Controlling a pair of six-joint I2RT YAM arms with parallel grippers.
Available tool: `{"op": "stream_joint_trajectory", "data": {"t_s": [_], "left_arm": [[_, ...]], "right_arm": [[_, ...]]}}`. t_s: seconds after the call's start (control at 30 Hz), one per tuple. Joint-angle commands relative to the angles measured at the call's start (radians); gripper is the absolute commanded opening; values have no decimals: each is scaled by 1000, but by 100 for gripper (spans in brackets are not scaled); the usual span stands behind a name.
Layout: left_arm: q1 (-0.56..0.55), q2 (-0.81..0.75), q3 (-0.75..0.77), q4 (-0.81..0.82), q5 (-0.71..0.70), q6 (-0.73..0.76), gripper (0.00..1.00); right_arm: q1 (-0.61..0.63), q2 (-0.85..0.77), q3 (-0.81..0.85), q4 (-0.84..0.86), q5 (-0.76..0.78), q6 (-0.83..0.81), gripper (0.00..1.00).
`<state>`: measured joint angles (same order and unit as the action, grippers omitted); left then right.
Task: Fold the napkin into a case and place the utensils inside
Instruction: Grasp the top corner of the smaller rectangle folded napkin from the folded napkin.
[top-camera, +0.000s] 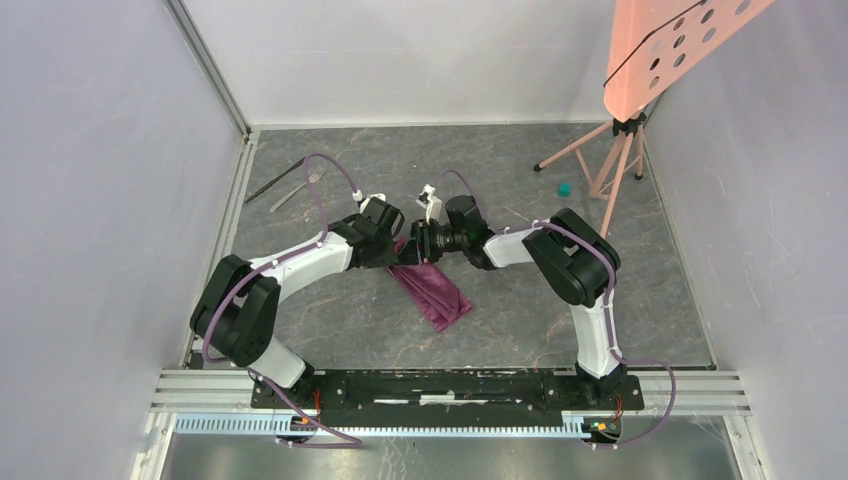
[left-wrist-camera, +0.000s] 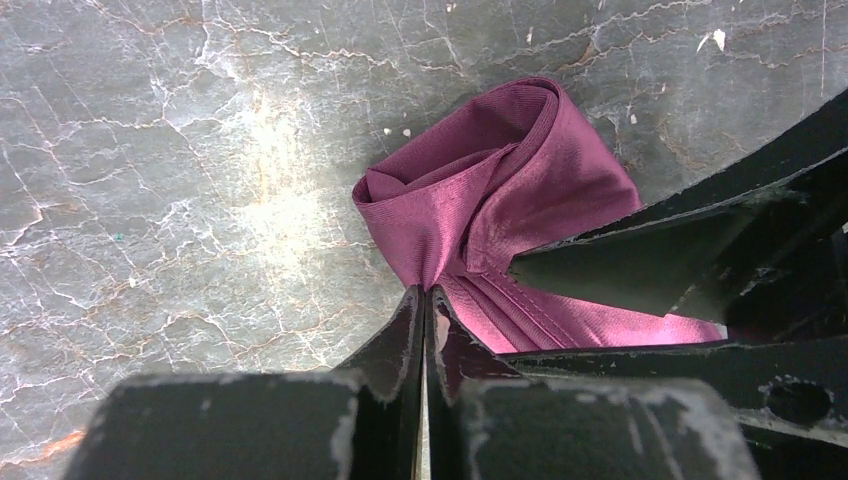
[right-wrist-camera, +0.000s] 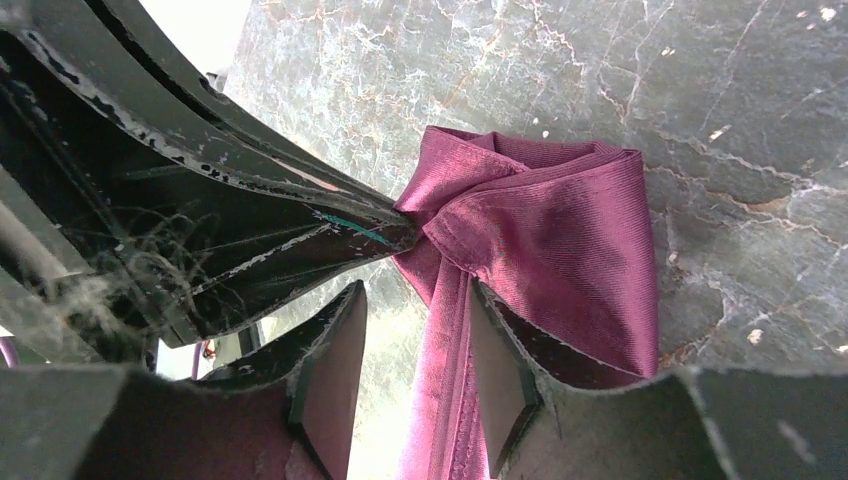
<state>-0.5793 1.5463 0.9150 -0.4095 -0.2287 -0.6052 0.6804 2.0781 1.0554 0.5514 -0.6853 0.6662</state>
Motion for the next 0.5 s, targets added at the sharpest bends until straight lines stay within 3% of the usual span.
{"op": "stream_joint_trajectory", "data": {"t_s": [0.0, 0.23, 0.47], "left_arm": [[4, -3, 5, 30, 11, 8, 3], [4, -6, 7, 31, 12, 12, 2], [4, 7, 22, 35, 22, 15, 2]], "right_arm": [[-8, -34, 16, -1, -13, -26, 47], [-3, 44, 98, -17, 0, -21, 25], [23, 106, 159, -8, 34, 9, 20]]}}
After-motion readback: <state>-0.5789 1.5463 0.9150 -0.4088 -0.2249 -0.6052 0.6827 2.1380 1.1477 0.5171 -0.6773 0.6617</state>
